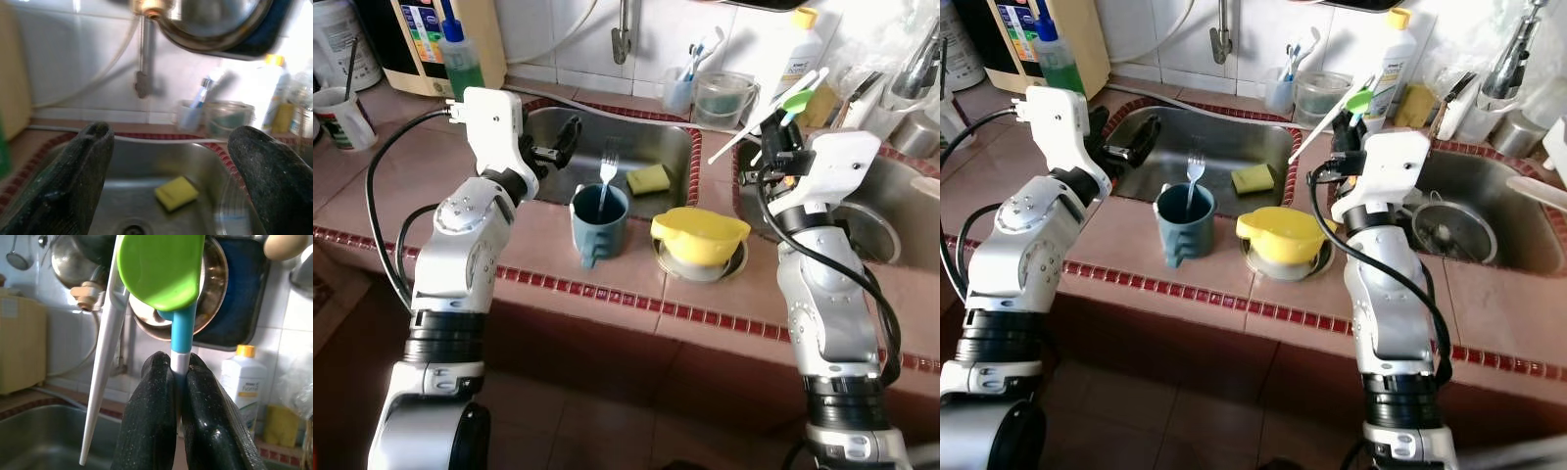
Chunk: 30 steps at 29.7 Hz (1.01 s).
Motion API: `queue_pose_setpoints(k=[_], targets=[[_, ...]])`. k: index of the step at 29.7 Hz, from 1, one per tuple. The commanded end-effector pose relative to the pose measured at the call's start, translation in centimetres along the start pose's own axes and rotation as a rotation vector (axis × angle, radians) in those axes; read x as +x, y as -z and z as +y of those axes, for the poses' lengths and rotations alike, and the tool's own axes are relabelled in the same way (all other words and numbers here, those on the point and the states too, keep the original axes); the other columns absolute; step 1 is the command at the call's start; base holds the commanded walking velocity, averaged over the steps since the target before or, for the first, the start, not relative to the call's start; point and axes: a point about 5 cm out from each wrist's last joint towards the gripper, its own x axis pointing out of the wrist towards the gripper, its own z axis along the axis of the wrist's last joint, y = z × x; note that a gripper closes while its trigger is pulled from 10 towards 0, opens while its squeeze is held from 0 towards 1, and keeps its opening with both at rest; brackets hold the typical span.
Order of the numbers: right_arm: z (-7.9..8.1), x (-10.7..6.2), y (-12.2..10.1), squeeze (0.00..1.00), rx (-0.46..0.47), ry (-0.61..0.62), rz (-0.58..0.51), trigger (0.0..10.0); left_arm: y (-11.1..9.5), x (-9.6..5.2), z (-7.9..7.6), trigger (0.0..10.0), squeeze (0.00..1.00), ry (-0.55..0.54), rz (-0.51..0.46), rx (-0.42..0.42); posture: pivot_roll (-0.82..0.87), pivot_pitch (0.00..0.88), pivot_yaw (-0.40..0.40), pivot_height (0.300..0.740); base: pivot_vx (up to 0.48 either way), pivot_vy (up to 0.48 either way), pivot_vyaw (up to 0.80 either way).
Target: Kitchen organization
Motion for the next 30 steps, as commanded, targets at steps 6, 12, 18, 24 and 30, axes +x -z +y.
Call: queue_pose_setpoints(k=[6, 12, 18, 24, 30], targets=[[-0.06, 0.31, -0.61, 0.00, 0.007, 0.008, -0.024, 10.0, -0.92, 0.30, -0.08, 10.0, 0.00, 0.018, -0.025, 0.017, -0.19, 0.047, -0.016, 0.732, 0.311, 0.000, 0.00], [-0.11, 0.29, -0.66, 0.00, 0.006, 0.007, -0.026, 10.0, -0.93, 0.31, -0.15, 10.0, 0.00, 0.023, -0.027, 0.020, -0.19, 0.045, -0.017, 0.732, 0.311, 0.000, 0.00], [-0.02, 0.32, -0.68, 0.00, 0.007, 0.005, -0.026, 10.0, -0.92, 0.35, -0.35, 10.0, 0.00, 0.032, -0.026, 0.022, -0.19, 0.046, -0.016, 0.732, 0.312, 0.000, 0.00], [0.00, 0.32, -0.61, 0.00, 0.007, 0.003, -0.023, 10.0, -0.91, 0.40, -0.58, 10.0, 0.00, 0.040, -0.025, 0.023, -0.19, 0.044, -0.017, 0.732, 0.308, 0.000, 0.00], [0.00, 0.29, -0.61, 0.00, 0.007, 0.003, -0.023, 10.0, -0.91, 0.38, -0.78, 10.0, 0.00, 0.055, -0.021, 0.034, -0.19, 0.045, -0.015, 0.732, 0.198, 0.000, 0.00]])
